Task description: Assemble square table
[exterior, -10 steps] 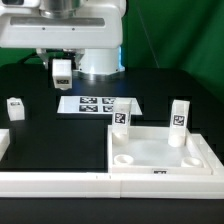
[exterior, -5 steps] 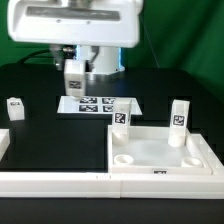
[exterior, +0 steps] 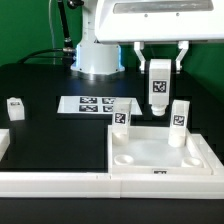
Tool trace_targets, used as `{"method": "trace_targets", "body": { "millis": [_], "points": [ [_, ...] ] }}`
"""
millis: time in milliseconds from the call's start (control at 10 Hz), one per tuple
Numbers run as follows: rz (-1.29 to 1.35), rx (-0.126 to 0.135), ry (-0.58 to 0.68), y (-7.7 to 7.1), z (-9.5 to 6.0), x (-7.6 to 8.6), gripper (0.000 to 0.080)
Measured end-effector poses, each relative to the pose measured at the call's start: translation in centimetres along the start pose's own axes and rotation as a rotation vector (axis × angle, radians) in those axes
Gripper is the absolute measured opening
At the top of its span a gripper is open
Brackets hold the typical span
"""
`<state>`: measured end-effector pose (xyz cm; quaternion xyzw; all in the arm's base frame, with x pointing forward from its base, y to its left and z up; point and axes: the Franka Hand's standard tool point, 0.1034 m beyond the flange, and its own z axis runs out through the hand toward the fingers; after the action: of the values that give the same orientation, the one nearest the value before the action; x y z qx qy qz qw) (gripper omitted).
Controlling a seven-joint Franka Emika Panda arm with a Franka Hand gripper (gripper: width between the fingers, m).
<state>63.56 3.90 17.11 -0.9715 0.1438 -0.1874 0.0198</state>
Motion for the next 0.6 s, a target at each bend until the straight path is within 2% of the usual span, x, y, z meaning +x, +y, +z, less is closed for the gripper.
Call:
{"method": "trace_targets", "body": {
  "millis": [100, 200, 400, 500, 600],
  "points": [
    [-0.002, 0.007, 0.030, -0.1, 0.2, -0.2, 0.0290],
    [-0.007, 0.025, 0.094, -0.5, 0.1, -0.1, 0.0290],
    [-0.020, 0.025, 0.102, -0.6, 0.5, -0.5, 0.0290],
    [0.001, 0.027, 0.098, -1.3, 0.9, -1.0, 0.0290],
    [-0.018, 0.018, 0.083, -3.5, 2.4, -2.7, 0.0290]
  ]
}}
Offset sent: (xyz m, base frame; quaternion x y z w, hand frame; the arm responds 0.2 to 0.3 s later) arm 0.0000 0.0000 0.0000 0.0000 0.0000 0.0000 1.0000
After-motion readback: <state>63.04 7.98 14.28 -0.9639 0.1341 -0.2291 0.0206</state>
